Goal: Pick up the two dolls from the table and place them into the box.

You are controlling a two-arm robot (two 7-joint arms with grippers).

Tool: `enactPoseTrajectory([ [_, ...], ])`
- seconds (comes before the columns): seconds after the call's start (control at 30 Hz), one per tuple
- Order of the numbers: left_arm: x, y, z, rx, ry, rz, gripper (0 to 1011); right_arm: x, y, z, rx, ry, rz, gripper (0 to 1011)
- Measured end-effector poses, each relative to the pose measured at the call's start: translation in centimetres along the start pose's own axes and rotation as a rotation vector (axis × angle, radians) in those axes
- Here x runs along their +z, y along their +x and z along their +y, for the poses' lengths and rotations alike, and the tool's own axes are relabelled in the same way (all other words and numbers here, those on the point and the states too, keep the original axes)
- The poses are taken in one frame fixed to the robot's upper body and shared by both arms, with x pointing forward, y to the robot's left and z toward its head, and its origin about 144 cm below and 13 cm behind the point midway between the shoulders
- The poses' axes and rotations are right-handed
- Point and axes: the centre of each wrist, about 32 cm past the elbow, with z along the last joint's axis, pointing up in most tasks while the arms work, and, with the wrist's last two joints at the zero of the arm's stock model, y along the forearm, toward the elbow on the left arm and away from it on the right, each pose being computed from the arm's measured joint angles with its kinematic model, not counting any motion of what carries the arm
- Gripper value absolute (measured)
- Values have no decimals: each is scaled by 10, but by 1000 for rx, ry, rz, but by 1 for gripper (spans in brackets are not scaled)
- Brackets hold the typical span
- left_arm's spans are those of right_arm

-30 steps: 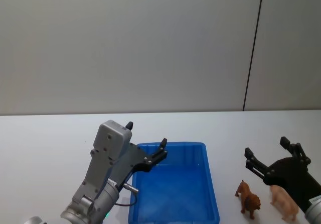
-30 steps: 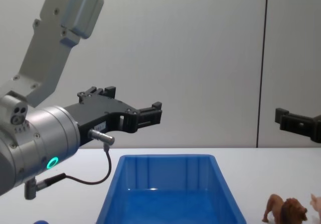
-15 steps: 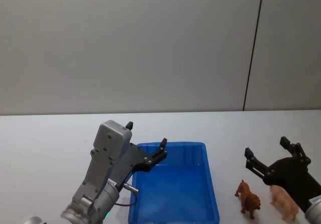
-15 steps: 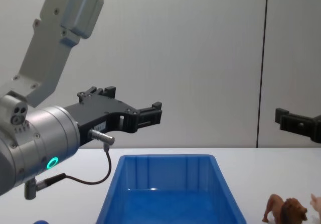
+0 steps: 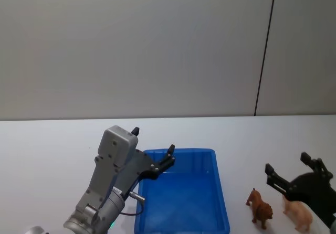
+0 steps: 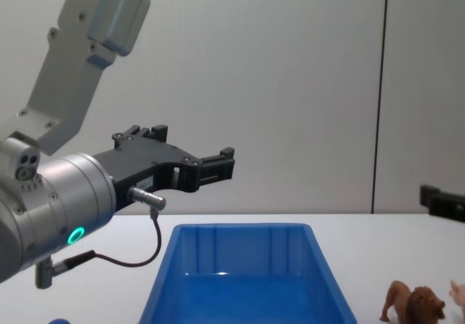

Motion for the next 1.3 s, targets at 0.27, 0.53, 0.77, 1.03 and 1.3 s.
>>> enactPoseTrajectory([
  [0.27,0,0,0,0,0,0,1003,-11,18,-9,9,-77,7,1001],
  [0.53,0,0,0,0,0,0,1003,-21,30,-15,26,-142,10,1001],
  [0.77,0,0,0,0,0,0,1003,-32,36,-15,40,-193,14,1001],
  [1.03,0,0,0,0,0,0,1003,-42,39,-13,44,-239,19,1001],
  [1.3,0,0,0,0,0,0,1003,-51,41,-11,39,-286,28,1001],
])
